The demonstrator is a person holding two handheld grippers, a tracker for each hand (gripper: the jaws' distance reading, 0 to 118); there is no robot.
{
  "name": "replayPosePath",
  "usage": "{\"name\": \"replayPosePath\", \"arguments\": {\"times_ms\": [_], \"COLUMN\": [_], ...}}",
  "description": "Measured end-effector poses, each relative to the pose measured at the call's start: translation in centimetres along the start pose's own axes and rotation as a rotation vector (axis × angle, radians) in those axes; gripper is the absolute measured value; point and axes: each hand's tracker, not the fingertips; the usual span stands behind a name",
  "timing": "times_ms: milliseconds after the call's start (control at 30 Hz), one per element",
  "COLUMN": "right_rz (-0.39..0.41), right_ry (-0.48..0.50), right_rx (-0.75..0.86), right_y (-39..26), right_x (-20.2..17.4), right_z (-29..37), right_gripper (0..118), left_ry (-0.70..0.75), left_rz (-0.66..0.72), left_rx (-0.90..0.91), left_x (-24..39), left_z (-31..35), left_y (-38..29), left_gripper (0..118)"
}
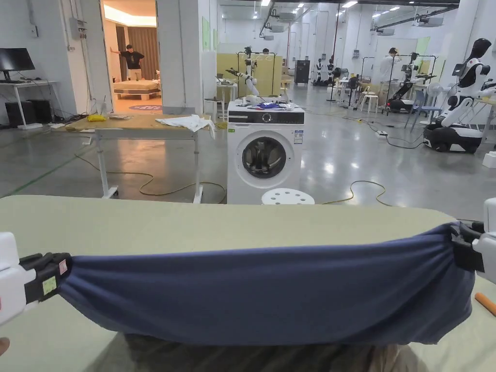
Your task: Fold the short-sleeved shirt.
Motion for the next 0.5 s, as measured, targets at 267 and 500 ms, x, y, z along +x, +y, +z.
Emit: {"name": "replayPosePath", "arguments": {"times_ms": [267, 500], "right_rz": [-0.024, -0.019], "right_ry": [0.002, 0.002], "right_rx": [-0.134, -0.283], "right_y": [-6.2, -11.6], "right_x": [-0.4, -1.2], "right_z": [3.3, 3.4], "right_gripper": [3, 3], "left_ry": [-0.046, -0.029], "left_rz": [0.095, 0.040], "left_rx": [-0.085, -0.233], "left_x": [-0.7, 0.7], "left_z": [4.8, 4.4], "left_y": [-5.5, -9.4], "left_gripper": [0, 0]}}
